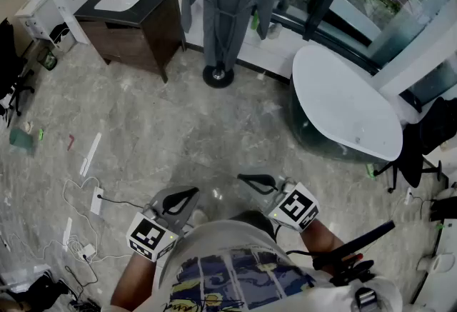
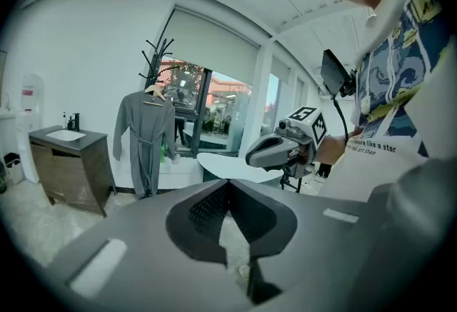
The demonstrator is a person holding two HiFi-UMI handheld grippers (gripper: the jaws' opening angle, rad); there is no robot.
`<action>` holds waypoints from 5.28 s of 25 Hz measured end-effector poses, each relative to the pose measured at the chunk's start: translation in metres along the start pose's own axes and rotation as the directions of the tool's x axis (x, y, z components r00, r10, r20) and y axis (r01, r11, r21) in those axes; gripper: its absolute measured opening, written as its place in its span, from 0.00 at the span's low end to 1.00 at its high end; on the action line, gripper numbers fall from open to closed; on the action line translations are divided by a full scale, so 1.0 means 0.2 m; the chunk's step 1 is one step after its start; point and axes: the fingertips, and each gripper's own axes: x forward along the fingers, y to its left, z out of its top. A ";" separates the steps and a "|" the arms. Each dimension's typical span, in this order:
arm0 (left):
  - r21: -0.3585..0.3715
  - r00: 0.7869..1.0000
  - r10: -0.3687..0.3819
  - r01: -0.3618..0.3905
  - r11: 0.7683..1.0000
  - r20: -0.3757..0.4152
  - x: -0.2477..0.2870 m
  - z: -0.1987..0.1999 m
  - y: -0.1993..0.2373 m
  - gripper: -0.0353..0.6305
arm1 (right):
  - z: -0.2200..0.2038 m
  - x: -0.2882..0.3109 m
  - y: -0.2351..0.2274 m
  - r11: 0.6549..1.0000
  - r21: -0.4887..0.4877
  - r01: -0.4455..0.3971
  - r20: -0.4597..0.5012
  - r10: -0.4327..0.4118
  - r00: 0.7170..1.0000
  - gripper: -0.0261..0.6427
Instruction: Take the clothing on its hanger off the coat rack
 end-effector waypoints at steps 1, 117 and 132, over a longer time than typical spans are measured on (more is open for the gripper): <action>0.000 1.000 -0.006 0.006 1.000 -0.002 -0.05 -0.01 0.01 0.06 | 0.01 0.04 0.05 1.000 0.001 -0.005 -0.005 0.005 1.000 0.04; 0.334 0.833 -0.419 0.535 0.776 -0.361 2.31 2.26 3.05 0.07 | 0.42 0.95 -1.87 0.483 0.508 0.713 -0.144 -0.768 0.624 0.22; 0.329 0.843 -0.406 0.518 0.790 -0.354 2.19 2.20 2.73 0.06 | 0.30 0.65 -1.71 0.516 0.497 0.697 -0.114 -0.758 0.642 0.22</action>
